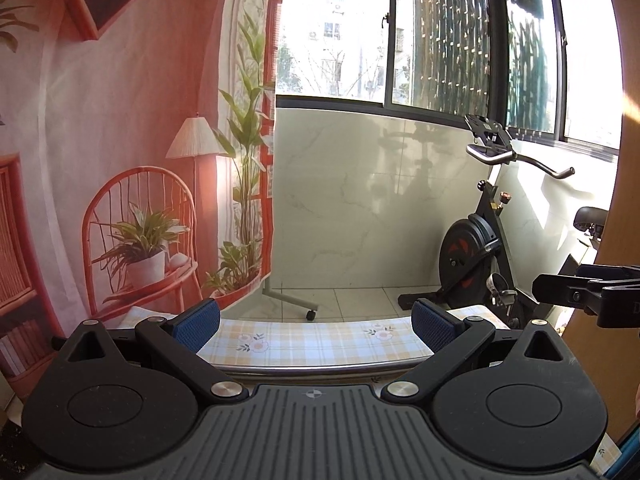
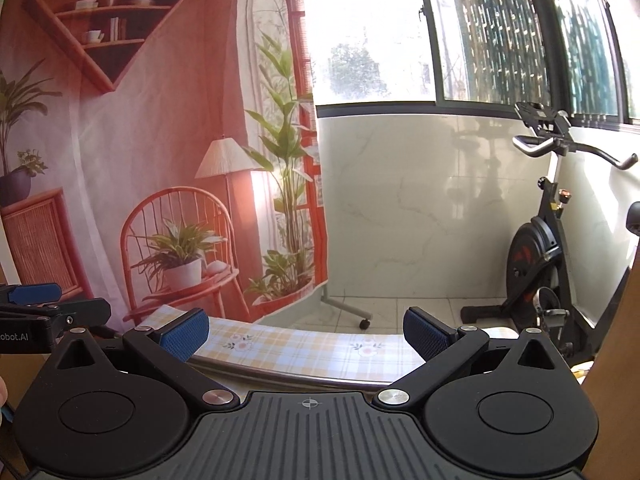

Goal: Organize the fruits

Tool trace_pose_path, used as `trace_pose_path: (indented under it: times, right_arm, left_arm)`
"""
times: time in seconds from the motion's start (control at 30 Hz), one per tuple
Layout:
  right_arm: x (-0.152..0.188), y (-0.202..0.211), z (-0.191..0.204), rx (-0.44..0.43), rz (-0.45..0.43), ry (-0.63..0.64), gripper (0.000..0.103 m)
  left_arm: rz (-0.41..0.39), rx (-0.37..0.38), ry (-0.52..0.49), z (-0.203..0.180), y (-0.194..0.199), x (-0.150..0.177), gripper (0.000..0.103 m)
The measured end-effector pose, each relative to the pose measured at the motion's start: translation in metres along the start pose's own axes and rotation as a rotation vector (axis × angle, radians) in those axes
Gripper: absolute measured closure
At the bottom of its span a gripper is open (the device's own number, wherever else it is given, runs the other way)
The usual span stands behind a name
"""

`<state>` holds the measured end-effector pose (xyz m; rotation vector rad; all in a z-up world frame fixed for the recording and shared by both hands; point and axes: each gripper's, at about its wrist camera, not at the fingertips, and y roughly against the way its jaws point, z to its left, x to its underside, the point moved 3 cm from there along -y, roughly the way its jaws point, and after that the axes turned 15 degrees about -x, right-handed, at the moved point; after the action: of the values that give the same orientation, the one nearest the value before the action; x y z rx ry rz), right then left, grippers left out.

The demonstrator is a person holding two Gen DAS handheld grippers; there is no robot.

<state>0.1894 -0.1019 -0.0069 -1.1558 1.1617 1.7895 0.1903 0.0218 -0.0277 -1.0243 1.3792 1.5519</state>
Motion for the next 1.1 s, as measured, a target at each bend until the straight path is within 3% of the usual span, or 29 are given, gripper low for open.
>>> trace_pose_path:
  times: [1.1]
  right_arm:
    - [-0.0015, 0.0075, 0.0000, 0.019, -0.016, -0.027, 0.000]
  left_arm:
    - [-0.007, 0.016, -0.008, 0.0007, 0.0011, -0.0028, 0.000]
